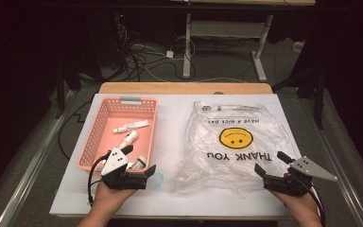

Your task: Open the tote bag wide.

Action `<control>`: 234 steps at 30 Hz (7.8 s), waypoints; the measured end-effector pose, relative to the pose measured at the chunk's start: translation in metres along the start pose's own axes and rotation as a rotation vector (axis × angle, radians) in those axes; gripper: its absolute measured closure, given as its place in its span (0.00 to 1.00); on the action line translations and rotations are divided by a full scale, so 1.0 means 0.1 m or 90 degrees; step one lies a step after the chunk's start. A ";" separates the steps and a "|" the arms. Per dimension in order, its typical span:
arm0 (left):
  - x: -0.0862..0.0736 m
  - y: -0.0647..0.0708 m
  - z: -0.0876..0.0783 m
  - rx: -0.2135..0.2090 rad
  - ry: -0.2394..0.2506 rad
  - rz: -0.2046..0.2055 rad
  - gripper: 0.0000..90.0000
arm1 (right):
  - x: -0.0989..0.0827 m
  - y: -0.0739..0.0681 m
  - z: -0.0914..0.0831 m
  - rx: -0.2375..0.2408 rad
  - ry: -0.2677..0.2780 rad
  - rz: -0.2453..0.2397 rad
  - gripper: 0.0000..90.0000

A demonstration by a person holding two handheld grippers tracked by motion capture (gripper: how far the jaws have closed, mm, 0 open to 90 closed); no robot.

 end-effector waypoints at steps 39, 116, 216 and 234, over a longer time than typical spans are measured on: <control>0.13 0.37 -0.05 -0.090 0.021 0.033 0.00 | 0.11 -0.11 -0.07 0.023 0.002 0.002 0.04; 0.37 0.38 0.28 -0.111 0.011 0.046 0.00 | -0.41 -0.66 -0.16 0.058 -0.250 -0.039 0.90; 0.18 0.30 -0.05 -0.126 -0.008 0.042 0.00 | -0.05 1.15 -0.15 -0.230 -0.125 0.157 0.94; 0.17 0.29 -0.02 -0.129 -0.007 0.035 0.00 | -0.07 0.84 -0.13 -0.190 -0.107 0.126 0.71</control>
Point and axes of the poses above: each handheld gripper's, and its own axes: z roughly forward along the jaws, x roughly out of its top, y roughly to its right, the point moved 1 cm from there along z, roughly forward along the jaws, and after that the axes turned 11 degrees about x, right-handed, at the moved point
